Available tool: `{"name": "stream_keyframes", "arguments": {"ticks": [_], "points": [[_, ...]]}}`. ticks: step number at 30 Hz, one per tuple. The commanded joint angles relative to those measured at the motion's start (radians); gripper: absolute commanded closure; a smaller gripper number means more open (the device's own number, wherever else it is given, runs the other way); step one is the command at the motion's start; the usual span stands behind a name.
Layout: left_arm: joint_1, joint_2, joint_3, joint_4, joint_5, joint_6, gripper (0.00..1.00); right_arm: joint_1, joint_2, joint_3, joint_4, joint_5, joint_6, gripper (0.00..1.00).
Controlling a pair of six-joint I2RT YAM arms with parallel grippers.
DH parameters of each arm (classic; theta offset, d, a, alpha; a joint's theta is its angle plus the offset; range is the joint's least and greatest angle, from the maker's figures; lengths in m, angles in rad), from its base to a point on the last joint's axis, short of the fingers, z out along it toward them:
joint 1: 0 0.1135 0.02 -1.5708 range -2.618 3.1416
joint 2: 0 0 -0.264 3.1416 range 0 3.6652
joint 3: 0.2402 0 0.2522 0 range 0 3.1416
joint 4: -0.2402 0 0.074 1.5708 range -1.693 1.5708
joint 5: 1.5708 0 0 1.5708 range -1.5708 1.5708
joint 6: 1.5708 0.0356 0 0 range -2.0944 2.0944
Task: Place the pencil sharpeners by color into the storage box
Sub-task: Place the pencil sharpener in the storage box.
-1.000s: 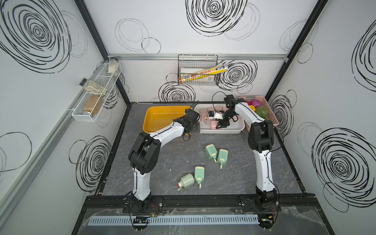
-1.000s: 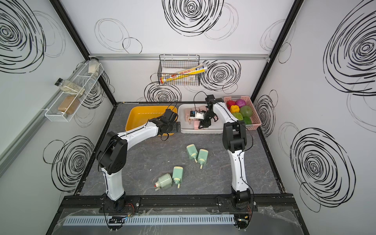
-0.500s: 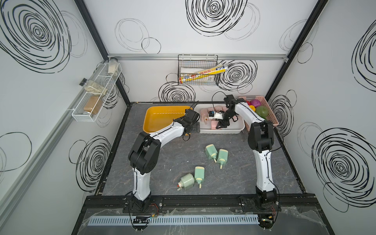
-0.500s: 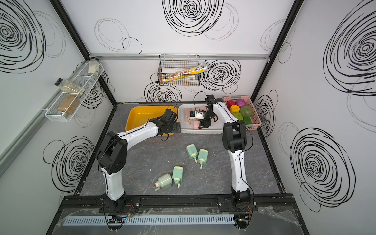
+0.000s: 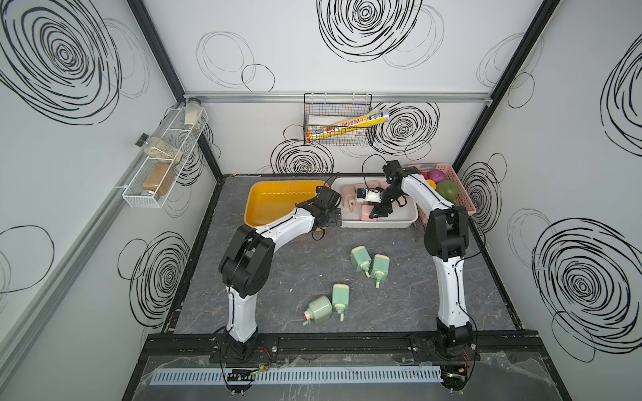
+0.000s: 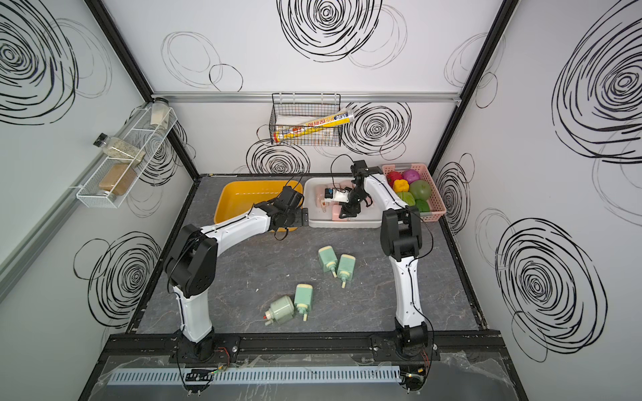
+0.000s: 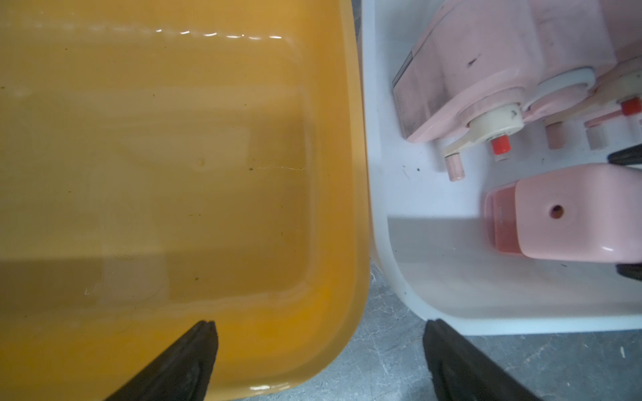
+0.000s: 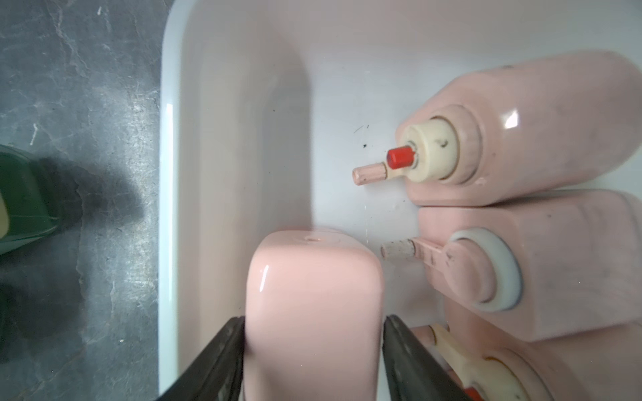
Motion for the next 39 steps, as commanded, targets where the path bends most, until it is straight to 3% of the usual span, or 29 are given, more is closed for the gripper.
{"name": "stream_keyframes", "arguments": {"ticks": [1,7,8,9,16,20,23,26,29,33,36,39], "points": [[0.001,-0.011,0.005,0.011,0.009,0.005,0.01,0.005,-0.091,-0.02,-0.001,-0.006,-0.013,0.34],[-0.009,-0.059,-0.017,0.019,0.011,0.006,0.01,0.008,-0.2,-0.075,0.025,-0.032,0.009,0.3],[-0.013,-0.071,-0.024,0.022,0.009,0.006,0.01,0.009,-0.227,-0.094,0.034,-0.037,0.014,0.07],[-0.017,-0.082,-0.029,0.022,0.007,0.005,0.01,0.012,-0.251,-0.114,0.043,-0.035,0.02,0.0],[-0.076,-0.195,-0.111,0.033,-0.003,-0.031,0.01,0.048,-0.497,-0.335,0.243,-0.008,0.165,0.0],[-0.129,-0.269,-0.173,0.048,0.0,-0.076,0.01,0.062,-0.679,-0.556,0.577,0.044,0.459,0.0],[-0.177,-0.321,-0.22,0.062,0.001,-0.136,0.01,0.063,-0.784,-0.711,0.805,0.176,0.753,0.0],[-0.231,-0.343,-0.237,0.046,-0.015,-0.232,0.01,0.054,-0.856,-0.816,0.906,0.347,1.009,0.0],[-0.277,-0.323,-0.222,0.001,-0.031,-0.335,0.01,-0.007,-0.914,-0.877,0.89,0.454,1.265,0.0],[-0.332,-0.291,-0.214,-0.009,-0.074,-0.393,0.01,-0.152,-1.074,-1.086,1.075,0.3,1.476,0.0],[-0.36,-0.265,-0.209,-0.001,-0.105,-0.432,0.01,-0.179,-1.155,-1.216,1.2,0.356,1.538,0.0],[-0.38,-0.229,-0.181,-0.004,-0.115,-0.441,0.01,-0.226,-1.177,-1.262,1.239,0.306,1.6,0.0]]}}
